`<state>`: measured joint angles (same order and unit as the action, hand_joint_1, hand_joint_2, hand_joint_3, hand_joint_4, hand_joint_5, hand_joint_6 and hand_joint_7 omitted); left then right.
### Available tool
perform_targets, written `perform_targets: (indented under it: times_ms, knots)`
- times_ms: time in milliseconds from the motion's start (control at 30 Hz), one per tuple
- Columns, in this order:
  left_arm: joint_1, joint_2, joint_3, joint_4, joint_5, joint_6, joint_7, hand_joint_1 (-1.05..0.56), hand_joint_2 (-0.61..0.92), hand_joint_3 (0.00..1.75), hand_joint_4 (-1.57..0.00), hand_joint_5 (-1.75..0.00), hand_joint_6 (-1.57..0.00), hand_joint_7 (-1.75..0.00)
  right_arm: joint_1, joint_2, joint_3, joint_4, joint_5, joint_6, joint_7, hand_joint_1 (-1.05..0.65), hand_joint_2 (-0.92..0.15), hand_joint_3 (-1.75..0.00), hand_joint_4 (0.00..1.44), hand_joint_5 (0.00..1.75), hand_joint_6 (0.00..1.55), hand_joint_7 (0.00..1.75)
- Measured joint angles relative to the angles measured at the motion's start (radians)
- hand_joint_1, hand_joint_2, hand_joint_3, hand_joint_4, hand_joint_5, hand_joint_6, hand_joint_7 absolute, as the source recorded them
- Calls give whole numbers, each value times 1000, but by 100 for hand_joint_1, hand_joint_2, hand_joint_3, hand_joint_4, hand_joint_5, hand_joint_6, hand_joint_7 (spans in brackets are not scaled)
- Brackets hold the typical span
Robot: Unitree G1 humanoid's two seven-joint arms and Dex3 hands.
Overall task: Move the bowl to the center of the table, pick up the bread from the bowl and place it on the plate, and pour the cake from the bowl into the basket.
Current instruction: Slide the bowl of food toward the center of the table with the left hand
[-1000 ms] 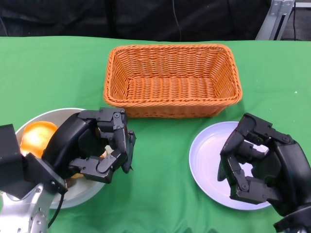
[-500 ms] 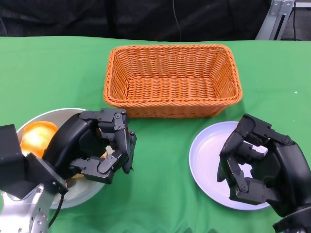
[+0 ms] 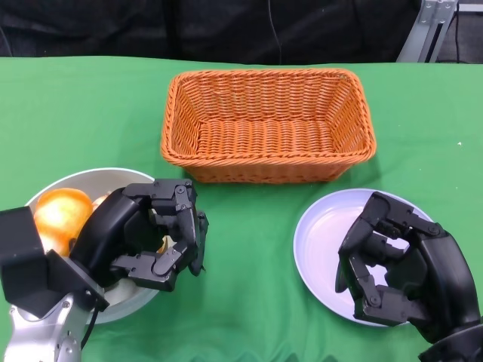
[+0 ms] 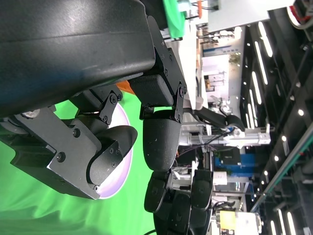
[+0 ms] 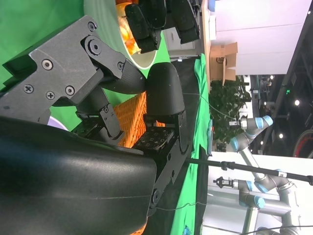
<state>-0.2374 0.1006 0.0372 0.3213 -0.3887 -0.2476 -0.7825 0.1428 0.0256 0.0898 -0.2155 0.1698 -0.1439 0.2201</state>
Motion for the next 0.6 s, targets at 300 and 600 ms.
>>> perform_targets:
  times_ms: [300, 600]
  knots:
    - [-44, -22, 38, 35, 60, -145, 94, -7, 50, 121, -79, -153, -83, -127, -26, 0, -7, 57, -2, -51, 4, -14, -51, -119, 80, 171, 70, 145]
    - [-106, -37, 131, 53, 77, -223, 274, -26, 91, 25, -78, -91, -98, -36, -26, -2, -11, 82, 0, -76, 17, -13, -54, -115, 78, 173, 68, 146]
